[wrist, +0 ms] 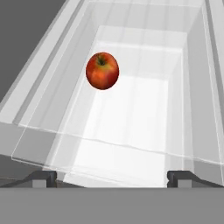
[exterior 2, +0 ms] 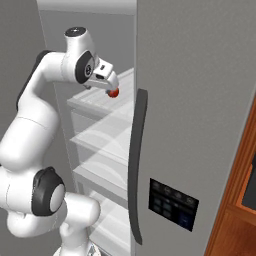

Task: Pick the pear and apple from the fridge and place them inside the tupperware on the counter.

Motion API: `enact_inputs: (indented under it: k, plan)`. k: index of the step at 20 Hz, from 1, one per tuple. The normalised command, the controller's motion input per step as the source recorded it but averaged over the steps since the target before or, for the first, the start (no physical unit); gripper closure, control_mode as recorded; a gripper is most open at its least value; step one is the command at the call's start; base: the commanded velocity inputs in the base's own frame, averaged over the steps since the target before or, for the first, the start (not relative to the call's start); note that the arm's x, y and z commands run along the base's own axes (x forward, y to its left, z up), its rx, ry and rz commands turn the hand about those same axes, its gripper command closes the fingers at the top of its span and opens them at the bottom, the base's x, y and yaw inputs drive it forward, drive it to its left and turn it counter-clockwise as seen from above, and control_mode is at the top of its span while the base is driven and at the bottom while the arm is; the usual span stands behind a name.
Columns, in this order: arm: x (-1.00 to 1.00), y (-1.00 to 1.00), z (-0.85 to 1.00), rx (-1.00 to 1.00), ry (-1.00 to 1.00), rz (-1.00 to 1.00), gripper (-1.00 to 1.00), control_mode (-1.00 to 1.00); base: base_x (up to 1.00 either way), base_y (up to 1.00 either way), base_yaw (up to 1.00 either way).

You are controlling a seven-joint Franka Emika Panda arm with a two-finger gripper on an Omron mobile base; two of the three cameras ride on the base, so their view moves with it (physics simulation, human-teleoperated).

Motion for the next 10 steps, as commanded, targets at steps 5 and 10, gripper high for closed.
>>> enact_inputs:
  k: [5, 10]
  plan:
    - [0.20, -0.01, -0.09, 0.00, 0.00, 0.00, -1.00, -1.00, 0.00, 0.00, 0.00]
    - [0.10, 0.00, -0.19, 0.00, 0.00, 0.00, -1.00, -1.00, 0.00, 0.00, 0.00]
